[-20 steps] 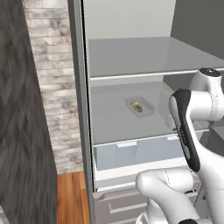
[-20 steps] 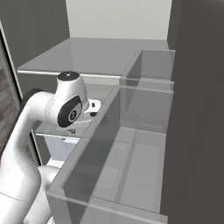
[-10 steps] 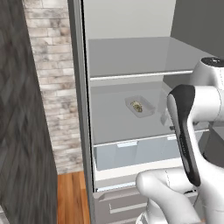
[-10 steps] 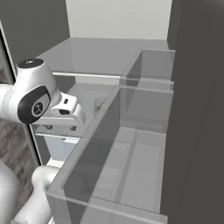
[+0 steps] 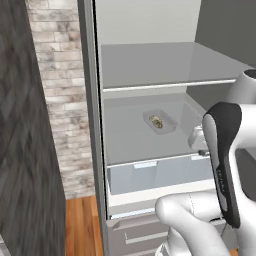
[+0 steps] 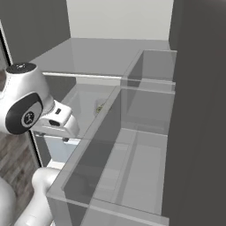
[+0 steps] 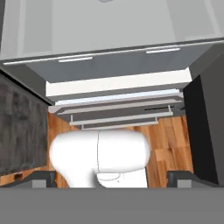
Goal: Place two dumplings into each of the tupperware containers and then place the containers in the fridge.
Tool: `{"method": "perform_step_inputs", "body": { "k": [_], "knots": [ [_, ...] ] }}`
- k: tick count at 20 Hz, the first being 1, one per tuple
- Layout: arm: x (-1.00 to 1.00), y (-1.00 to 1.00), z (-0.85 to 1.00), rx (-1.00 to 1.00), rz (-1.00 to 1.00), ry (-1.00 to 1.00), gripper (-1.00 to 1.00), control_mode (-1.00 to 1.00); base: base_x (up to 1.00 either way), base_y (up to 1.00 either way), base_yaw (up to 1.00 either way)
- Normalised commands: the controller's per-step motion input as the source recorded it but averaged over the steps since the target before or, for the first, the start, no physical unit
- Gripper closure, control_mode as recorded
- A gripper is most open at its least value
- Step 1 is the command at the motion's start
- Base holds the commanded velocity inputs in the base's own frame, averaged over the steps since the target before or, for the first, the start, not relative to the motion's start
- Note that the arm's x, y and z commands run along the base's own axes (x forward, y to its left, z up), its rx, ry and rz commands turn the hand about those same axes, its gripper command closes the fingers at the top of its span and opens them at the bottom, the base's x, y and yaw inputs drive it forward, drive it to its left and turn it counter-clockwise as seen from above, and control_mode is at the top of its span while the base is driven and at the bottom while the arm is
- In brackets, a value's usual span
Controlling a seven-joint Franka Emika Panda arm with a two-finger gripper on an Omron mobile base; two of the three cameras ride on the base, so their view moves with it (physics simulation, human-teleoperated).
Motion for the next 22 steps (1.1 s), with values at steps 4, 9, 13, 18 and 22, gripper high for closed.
{"method": "perform_step_inputs", "body": {
  "k": [4,9,13,18,22],
  "knots": [
    [-0.03,0.14,0.0,0.01,0.0,0.0,-1.0,-1.0,0.0,0.0,0.0],
    [0.0,0.13,0.0,0.0,0.0,0.0,-1.0,-1.0,0.0,0.0,0.0],
    [0.0,0.0,0.0,0.0,0.0,0.0,-1.0,1.0,-0.69,0.18,0.0],
    [0.0,0.0,0.0,0.0,0.0,0.0,-1.0,1.0,-1.0,0.32,0.0],
    [0.0,0.0,0.0,0.0,0.0,0.0,-1.0,1.0,-1.0,0.41,-0.02]
  ]
}}
